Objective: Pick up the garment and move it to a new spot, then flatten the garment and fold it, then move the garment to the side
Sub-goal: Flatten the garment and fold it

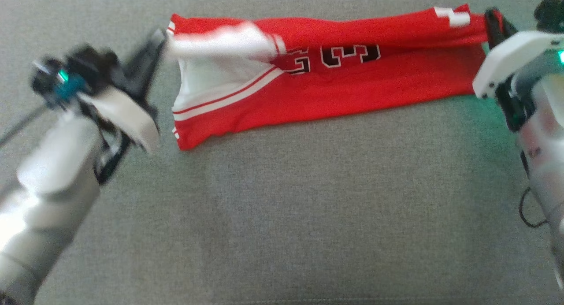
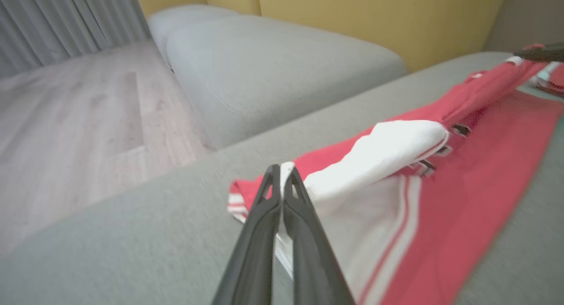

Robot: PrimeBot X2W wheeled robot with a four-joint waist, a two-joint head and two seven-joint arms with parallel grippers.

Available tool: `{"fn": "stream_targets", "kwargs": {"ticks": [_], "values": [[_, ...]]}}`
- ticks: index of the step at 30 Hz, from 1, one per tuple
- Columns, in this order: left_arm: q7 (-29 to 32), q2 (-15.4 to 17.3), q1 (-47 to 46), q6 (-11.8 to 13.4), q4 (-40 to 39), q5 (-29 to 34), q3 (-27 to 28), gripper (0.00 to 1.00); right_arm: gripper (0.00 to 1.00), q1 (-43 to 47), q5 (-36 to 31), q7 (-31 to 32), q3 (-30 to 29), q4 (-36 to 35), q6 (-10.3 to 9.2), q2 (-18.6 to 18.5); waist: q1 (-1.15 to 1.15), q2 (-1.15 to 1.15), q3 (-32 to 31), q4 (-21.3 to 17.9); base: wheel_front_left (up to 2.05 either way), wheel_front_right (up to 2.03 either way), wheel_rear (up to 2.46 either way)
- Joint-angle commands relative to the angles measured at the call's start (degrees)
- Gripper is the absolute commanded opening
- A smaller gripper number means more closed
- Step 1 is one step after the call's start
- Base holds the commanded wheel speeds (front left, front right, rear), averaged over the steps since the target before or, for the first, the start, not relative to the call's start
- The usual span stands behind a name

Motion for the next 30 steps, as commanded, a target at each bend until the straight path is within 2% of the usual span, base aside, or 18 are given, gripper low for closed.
{"fn": "stream_targets", "kwargs": {"ticks": [1,6,10,16,23,24,25,26,30], "values": [[0.85,3.22,-0.89,0.11,-2.15,-0.78,0.95,0.00,0.00,0.86,1.18,0.87,1.49,-1.86,-0.05,-0.82,0.01,0.00,-1.01,0.48,0.00,0.00,0.00],[6.77,6.64,3.59,0.09,-7.90,-4.72,-2.68,0.00,0.00,5.47,7.60,6.68,6.56,-5.12,-0.05,-4.29,0.01,0.00,-2.76,0.71,0.00,0.00,0.00],[8.37,8.26,5.44,0.16,-9.97,-5.98,-3.25,0.00,0.00,7.87,11.33,11.04,11.25,-8.53,-0.05,-7.22,0.01,0.00,-3.46,0.35,0.00,0.00,0.00],[8.87,8.02,6.69,0.88,-9.99,-6.70,-3.56,0.00,0.00,8.83,14.89,14.17,16.36,-12.43,-0.05,-10.43,0.01,0.00,-3.00,-0.14,0.00,0.00,0.00],[8.72,6.02,7.42,0.84,-7.66,-7.16,-4.60,0.00,0.00,9.40,17.63,15.89,20.11,-13.11,-0.05,-11.08,0.01,0.00,-2.50,-0.56,0.00,0.00,0.00],[8.82,5.67,7.56,0.77,-7.32,-7.35,-4.86,0.00,0.40,9.34,17.76,15.80,20.45,-12.93,-0.05,-11.22,0.01,0.00,-2.56,-0.59,0.00,0.00,0.00],[8.56,5.37,7.57,0.73,-7.00,-7.41,-4.94,0.46,1.00,9.23,18.00,15.39,20.48,-12.69,-0.05,-11.30,0.01,0.00,-2.65,-0.63,0.00,0.00,0.00],[7.83,5.02,7.49,0.81,-6.68,-7.36,-4.80,1.00,1.00,9.02,18.36,14.71,20.33,-12.60,-0.05,-11.27,0.01,0.00,-2.81,-0.65,0.00,0.00,0.00],[2.67,2.85,7.20,2.34,-5.83,-8.96,-1.86,1.00,1.00,7.71,24.48,10.36,14.48,-11.92,-0.05,-9.20,0.01,0.00,-4.15,-0.75,0.00,0.00,0.00]]}}
